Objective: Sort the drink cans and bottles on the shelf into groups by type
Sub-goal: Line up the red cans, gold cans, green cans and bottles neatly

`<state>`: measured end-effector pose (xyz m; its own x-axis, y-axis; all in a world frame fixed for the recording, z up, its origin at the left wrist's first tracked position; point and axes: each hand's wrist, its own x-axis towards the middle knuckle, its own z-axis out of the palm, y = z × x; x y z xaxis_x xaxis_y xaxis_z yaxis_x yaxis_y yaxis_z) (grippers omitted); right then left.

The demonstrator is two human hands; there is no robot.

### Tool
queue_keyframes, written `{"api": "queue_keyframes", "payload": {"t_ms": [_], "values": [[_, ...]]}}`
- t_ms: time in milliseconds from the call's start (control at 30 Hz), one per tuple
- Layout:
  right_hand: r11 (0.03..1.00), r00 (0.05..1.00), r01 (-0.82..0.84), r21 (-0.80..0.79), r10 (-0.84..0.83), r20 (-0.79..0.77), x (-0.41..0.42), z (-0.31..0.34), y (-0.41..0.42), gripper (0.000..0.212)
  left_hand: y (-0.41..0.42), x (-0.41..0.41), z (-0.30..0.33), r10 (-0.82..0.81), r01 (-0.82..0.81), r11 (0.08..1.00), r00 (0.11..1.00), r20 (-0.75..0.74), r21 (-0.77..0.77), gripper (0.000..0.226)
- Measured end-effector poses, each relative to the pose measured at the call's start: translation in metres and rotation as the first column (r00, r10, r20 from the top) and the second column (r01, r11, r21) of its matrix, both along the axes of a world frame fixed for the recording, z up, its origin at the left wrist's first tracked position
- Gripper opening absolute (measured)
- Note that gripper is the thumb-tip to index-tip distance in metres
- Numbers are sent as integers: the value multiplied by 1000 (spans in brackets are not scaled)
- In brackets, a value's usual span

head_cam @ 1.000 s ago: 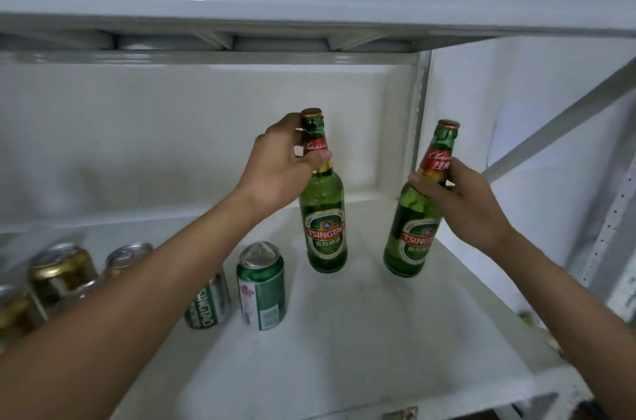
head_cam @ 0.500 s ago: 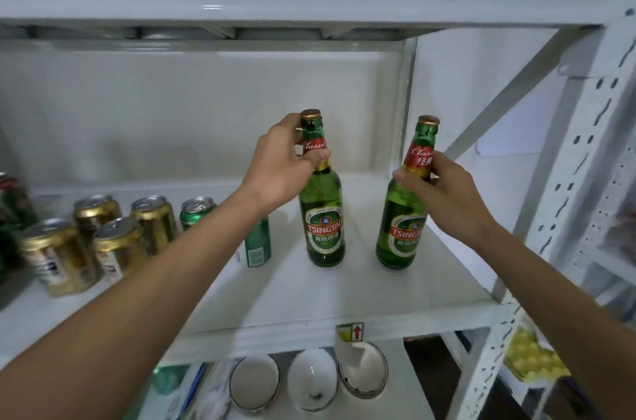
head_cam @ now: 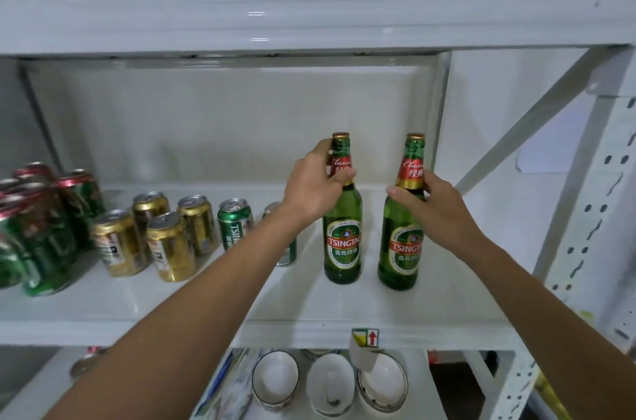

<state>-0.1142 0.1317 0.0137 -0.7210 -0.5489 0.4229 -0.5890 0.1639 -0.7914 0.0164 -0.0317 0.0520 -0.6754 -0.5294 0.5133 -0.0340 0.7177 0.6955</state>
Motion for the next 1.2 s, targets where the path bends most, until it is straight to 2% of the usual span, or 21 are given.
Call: {"api": "queue_keyframes", "payload": {"t_ms": [100, 200, 233, 300, 333, 400, 433, 500, 567, 667, 767, 833, 900, 1000, 1200], "values": [[999, 1000, 21, 26, -21, 2, 3, -3, -1, 36, 2, -2, -5, 56, -55, 997, 998, 24, -46, 47], [996, 999, 3, 85, -8, 54, 7, -1, -1, 48, -2, 6, -10, 4, -4, 1000, 1000, 16, 27, 58], [998, 998, 28, 60, -31, 52, 10, -1, -1, 52, -3, 11, -11, -6, 5, 999, 1000, 22, 37, 63], [973, 977, 190, -133, -201, -73, 23, 1, 1, 57, -7, 27, -14, 69, -66, 996, 997, 43, -55, 71], [927, 934, 247, -284, -306, -184, 33, 2, 1, 49, -10, 39, -14, 148, -143, 980, 989, 28, -139, 68], [837, 801, 183, -516, -431, -415, 58, 4, -4, 26, -21, 73, -14, 295, -297, 915, 954, -49, -272, 56], [842, 753, 97, -530, -411, -515, 72, 5, -11, 19, -28, 94, -14, 346, -355, 882, 934, -84, -311, 52], [910, 673, -95, -404, -240, -699, 106, 2, -34, 13, -43, 144, -18, 451, -456, 805, 886, -107, -380, 48], [953, 631, -239, -188, 5, -776, 144, -6, -67, 19, -58, 202, -27, 566, -537, 717, 821, -78, -445, 49], [932, 668, -317, 174, 350, -657, 209, -20, -119, 47, -76, 291, -42, 725, -594, 630, 681, 104, -500, 58], [851, 588, -357, 385, 525, -615, 273, -29, -167, 68, -83, 374, -51, 833, -617, 549, 461, 307, -564, 73], [818, 539, -364, 445, 575, -616, 310, -32, -193, 79, -86, 422, -53, 859, -638, 512, 376, 348, -575, 77], [805, 513, -369, 464, 593, -621, 339, -34, -214, 86, -87, 462, -55, 874, -653, 485, 333, 355, -582, 80], [791, 489, -384, 476, 611, -622, 373, -35, -240, 89, -91, 504, -57, 883, -679, 465, 311, 352, -568, 81], [804, 505, -432, 409, 591, -629, 421, -34, -274, 86, -117, 551, -65, 901, -724, 430, 307, 305, -540, 81]]}}
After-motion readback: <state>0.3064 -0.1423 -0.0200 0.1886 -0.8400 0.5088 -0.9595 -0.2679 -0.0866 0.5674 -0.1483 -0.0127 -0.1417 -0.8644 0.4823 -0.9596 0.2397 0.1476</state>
